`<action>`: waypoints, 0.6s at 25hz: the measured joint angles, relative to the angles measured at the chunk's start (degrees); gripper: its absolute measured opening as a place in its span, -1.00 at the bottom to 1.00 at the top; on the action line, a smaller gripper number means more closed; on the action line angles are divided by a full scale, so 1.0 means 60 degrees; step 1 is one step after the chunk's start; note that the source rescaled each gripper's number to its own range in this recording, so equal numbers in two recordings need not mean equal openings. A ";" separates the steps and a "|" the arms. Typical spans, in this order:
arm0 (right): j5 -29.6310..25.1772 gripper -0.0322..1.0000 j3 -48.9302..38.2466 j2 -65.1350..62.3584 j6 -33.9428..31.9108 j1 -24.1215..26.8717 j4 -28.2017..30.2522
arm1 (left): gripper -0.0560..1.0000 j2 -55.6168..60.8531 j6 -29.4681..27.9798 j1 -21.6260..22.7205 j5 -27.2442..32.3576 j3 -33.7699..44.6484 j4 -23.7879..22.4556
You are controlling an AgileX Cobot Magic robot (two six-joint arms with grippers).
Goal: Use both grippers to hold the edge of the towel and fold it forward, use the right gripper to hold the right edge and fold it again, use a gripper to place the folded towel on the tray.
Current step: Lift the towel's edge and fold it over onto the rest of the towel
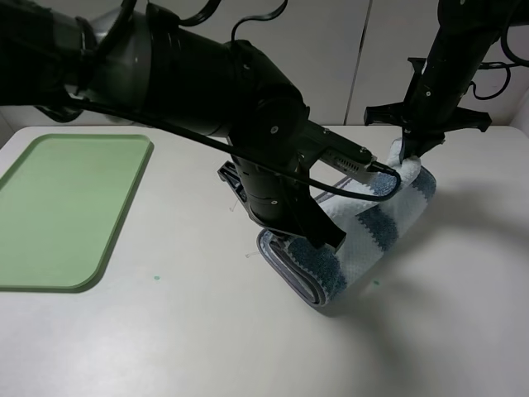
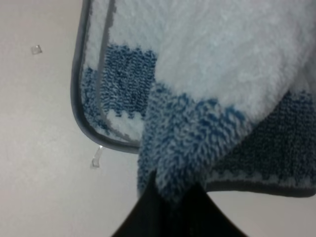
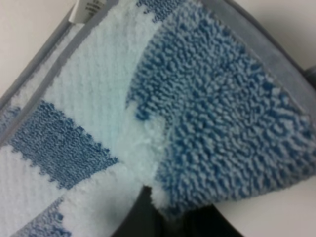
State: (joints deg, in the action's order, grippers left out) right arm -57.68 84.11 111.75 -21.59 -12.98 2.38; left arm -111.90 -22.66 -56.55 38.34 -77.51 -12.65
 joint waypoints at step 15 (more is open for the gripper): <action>-0.0385 1.00 0.0006 0.0000 -0.0185 0.0000 0.0150 | 0.99 0.0000 0.0301 0.0000 0.0109 0.0007 -0.0030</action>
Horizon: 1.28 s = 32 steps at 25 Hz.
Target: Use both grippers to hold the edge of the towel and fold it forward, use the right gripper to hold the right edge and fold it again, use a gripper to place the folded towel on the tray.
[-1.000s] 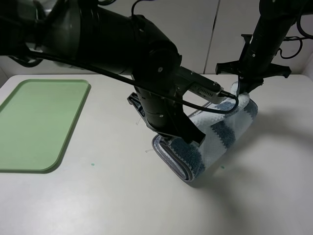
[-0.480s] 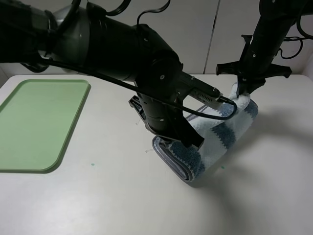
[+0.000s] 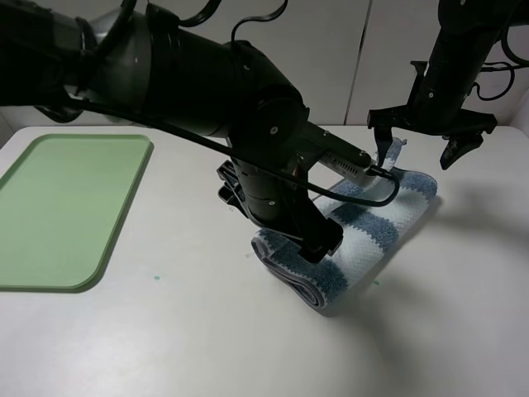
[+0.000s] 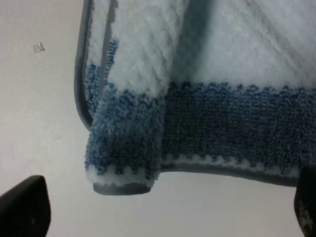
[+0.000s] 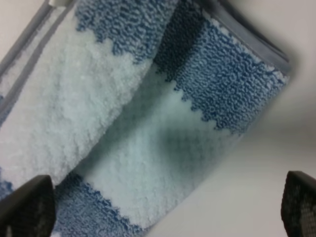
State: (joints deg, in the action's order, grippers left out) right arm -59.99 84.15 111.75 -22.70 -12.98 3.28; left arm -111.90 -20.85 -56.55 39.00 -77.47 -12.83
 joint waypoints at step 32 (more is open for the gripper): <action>-0.0418 1.00 0.0026 -0.3082 0.2582 0.0000 0.0960 | 1.00 0.3317 -0.0584 0.0000 0.2372 -0.0072 -0.1922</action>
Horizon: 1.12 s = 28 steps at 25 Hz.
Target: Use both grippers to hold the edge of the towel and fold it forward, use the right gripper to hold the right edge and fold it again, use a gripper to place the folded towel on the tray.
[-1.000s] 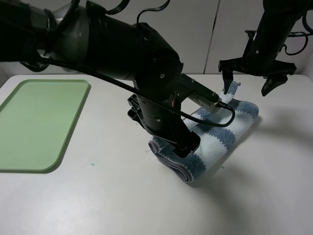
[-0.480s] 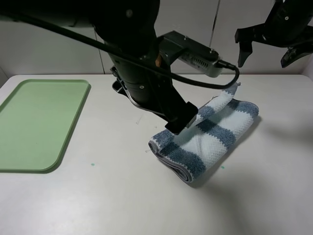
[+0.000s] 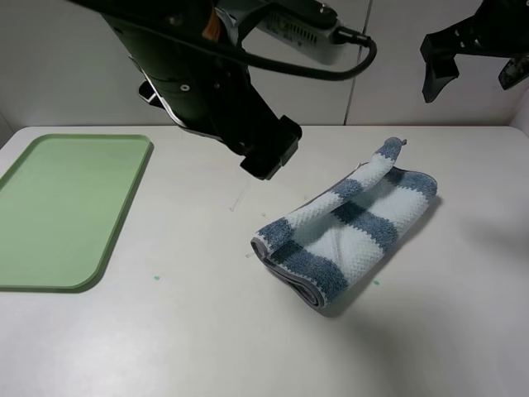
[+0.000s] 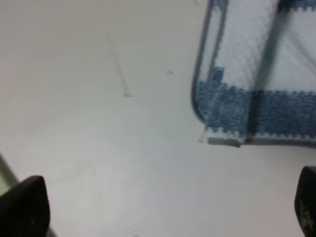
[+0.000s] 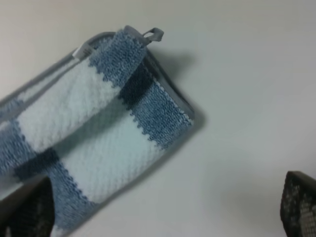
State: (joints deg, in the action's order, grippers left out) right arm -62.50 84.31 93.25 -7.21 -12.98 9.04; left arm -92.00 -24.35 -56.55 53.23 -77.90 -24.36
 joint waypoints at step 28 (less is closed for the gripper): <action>0.0291 1.00 -0.0788 0.0000 0.2863 0.0000 -0.1309 | 0.99 0.9085 -0.3641 0.0000 0.0818 0.5859 -0.1972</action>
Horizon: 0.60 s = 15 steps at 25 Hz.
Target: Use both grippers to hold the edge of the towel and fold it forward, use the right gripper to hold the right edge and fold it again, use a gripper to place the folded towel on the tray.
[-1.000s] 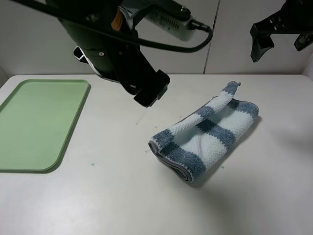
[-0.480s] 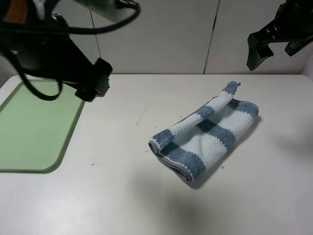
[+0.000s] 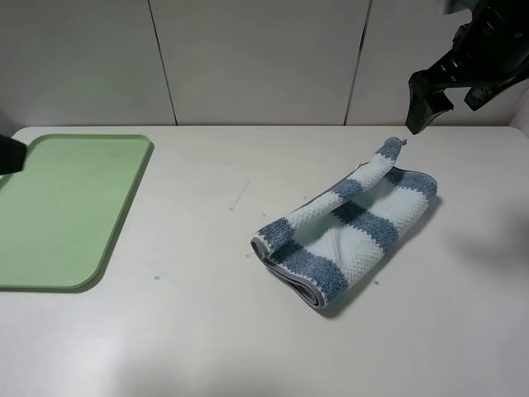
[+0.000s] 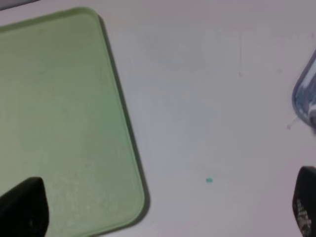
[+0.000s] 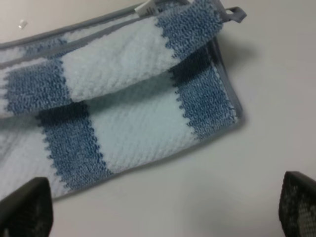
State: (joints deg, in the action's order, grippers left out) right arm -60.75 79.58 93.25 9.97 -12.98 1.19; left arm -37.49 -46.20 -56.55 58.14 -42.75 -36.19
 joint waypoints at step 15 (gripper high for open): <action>-0.0230 1.00 -0.0018 -0.0083 0.0370 0.0000 -0.0329 | 0.97 0.5186 0.2520 0.0000 0.0437 0.1906 0.1981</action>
State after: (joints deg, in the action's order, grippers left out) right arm -62.13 79.47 92.76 12.19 -12.98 -0.79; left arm -6.37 -31.08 -56.55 60.76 -31.32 -24.31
